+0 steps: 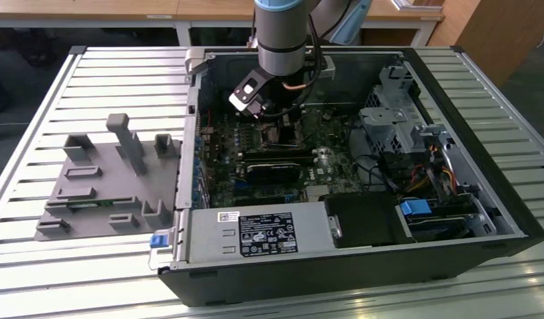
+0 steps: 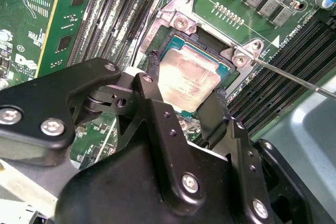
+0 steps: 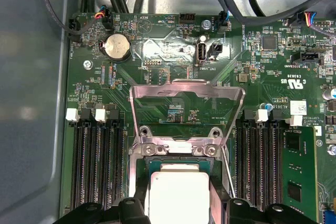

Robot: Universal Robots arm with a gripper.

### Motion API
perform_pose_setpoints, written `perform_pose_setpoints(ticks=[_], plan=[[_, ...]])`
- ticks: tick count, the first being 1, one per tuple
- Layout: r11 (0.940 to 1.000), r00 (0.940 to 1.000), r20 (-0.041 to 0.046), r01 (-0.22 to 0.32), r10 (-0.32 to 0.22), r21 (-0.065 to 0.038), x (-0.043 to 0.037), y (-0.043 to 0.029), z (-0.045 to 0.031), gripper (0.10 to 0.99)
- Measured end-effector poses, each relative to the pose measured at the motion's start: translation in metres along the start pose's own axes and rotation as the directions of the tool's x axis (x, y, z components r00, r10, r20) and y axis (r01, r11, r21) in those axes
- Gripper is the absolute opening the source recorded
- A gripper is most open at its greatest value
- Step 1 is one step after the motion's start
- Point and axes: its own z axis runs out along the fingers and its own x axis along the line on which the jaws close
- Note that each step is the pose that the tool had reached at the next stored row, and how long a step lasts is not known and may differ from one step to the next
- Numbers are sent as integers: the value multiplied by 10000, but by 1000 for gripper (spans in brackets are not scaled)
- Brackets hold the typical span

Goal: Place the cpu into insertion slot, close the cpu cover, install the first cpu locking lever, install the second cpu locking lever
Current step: 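Place the cpu into insertion slot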

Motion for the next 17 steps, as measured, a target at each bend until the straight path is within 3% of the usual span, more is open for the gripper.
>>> perform_pose_setpoints(ticks=[4, 5, 10, 17], plan=[[10000, 10000, -2, -1, 1, -1, 1, 0, 1, 549], [10000, 10000, -1, -1, 1, -1, 0, 0, 0, 612], [10000, 10000, 2, -2, 2, 1, 0, 1, -12, 612], [10000, 10000, -6, -6, 6, 2, 0, 8, -102, 612]])
